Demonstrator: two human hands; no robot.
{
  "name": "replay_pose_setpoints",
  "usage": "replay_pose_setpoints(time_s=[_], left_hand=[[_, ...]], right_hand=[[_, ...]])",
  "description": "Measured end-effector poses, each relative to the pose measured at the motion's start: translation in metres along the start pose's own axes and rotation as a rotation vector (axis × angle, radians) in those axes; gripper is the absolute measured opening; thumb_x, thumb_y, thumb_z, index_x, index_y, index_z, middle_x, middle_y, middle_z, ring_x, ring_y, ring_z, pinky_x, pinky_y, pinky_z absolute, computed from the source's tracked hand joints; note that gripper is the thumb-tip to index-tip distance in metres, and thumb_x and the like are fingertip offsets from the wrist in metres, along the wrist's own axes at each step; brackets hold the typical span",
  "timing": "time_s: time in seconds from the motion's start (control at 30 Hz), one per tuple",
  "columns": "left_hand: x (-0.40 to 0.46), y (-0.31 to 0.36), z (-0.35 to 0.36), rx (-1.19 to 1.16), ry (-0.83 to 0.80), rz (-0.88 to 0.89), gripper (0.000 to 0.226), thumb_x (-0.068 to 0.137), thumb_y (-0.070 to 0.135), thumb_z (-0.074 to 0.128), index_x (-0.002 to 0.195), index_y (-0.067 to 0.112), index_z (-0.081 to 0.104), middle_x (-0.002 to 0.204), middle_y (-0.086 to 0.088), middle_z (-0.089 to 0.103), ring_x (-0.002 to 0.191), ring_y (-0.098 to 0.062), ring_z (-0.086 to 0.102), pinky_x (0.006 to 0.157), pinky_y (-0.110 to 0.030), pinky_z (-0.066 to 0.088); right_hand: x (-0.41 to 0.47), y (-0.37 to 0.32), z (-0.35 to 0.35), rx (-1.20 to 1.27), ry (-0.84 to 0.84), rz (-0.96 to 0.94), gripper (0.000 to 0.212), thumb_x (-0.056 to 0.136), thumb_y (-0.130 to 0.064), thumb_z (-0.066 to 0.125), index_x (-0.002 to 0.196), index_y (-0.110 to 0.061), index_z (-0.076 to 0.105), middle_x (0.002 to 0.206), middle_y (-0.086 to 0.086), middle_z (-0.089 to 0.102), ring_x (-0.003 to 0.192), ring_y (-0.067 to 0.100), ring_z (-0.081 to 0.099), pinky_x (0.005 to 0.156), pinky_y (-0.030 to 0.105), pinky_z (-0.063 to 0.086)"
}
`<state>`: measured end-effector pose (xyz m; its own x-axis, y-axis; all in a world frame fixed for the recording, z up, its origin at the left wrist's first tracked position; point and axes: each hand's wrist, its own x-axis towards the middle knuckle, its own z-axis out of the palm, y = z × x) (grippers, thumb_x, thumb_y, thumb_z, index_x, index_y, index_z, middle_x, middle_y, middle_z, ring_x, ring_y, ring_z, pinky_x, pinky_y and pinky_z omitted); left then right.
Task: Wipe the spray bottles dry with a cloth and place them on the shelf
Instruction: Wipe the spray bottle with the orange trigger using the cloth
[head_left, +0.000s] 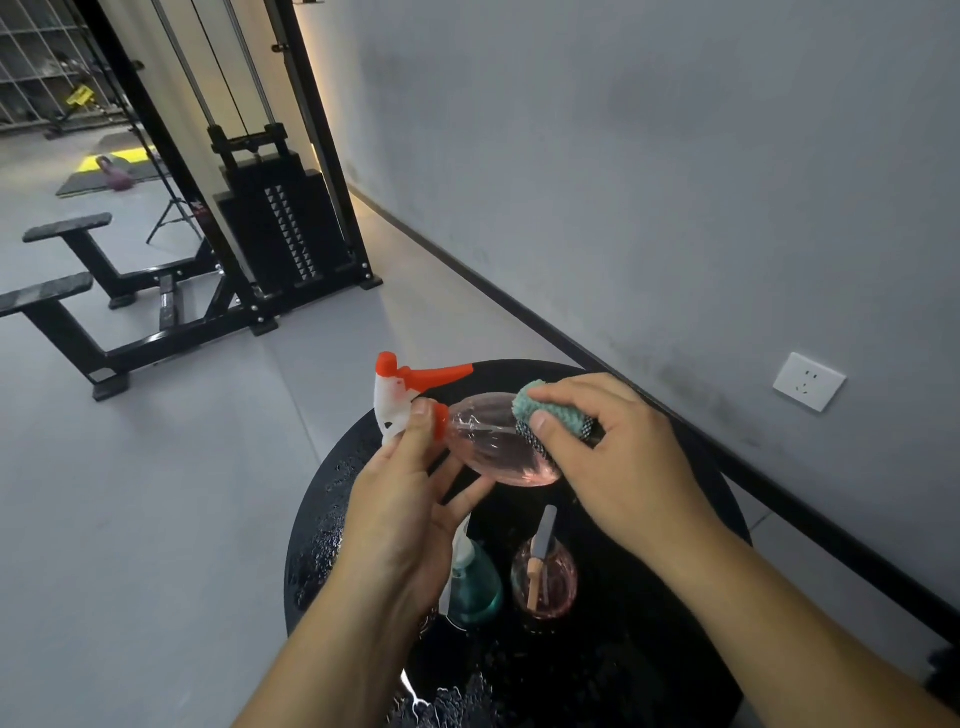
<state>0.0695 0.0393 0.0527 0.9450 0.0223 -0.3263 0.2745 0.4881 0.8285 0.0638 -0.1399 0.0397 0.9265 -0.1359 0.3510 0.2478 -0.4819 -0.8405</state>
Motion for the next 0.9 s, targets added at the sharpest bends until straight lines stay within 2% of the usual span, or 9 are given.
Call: replay_pose_setpoints(time_s=[0.23,0.37,0.5,0.67,0.9], left_hand=[[-0.001,-0.003,0.003,-0.012,0.034,0.019,0.044,0.106,0.041,0.061,0.134,0.007,0.065,0.118,-0.013,0.081,0.114,-0.027,0.077,0.104,-0.054,0.059],[0.001,-0.001,0.002,-0.064,0.088,0.011,0.048,0.100,0.043,0.070,0.133,0.007,0.067,0.114,-0.011,0.082,0.108,-0.026,0.079,0.098,-0.050,0.061],[0.002,0.003,-0.003,-0.104,0.132,-0.001,0.040,0.097,0.038,0.074,0.124,0.008,0.072,0.098,-0.009,0.083,0.099,-0.024,0.082,0.093,-0.052,0.063],[0.001,0.000,-0.009,-0.021,0.105,-0.044,0.036,0.100,0.044,0.070,0.123,0.017,0.076,0.110,-0.003,0.083,0.108,-0.024,0.079,0.088,-0.055,0.064],[-0.001,0.001,-0.003,-0.050,0.036,-0.039,0.035,0.105,0.028,0.067,0.126,0.001,0.071,0.115,-0.017,0.081,0.106,-0.034,0.080,0.099,-0.048,0.060]], right_hand=[[-0.005,-0.003,0.004,0.036,0.035,-0.024,0.026,0.094,-0.021,0.073,0.117,-0.033,0.076,0.116,-0.024,0.063,0.112,-0.005,0.060,0.088,0.017,0.057],[-0.009,-0.005,0.008,0.067,0.030,-0.034,0.026,0.095,-0.022,0.073,0.119,-0.031,0.076,0.117,-0.023,0.063,0.113,-0.005,0.059,0.085,0.012,0.055],[-0.008,-0.005,0.008,0.080,0.027,-0.036,0.025,0.094,-0.021,0.074,0.117,-0.031,0.076,0.116,-0.022,0.064,0.112,-0.005,0.060,0.082,0.009,0.054],[-0.006,-0.002,0.007,0.056,0.057,-0.021,0.024,0.094,-0.020,0.074,0.116,-0.030,0.076,0.113,-0.024,0.063,0.111,-0.007,0.059,0.085,0.013,0.055],[-0.003,0.003,0.004,-0.041,0.081,-0.054,0.026,0.096,-0.023,0.071,0.121,-0.030,0.074,0.116,-0.023,0.060,0.112,-0.005,0.058,0.087,0.019,0.058]])
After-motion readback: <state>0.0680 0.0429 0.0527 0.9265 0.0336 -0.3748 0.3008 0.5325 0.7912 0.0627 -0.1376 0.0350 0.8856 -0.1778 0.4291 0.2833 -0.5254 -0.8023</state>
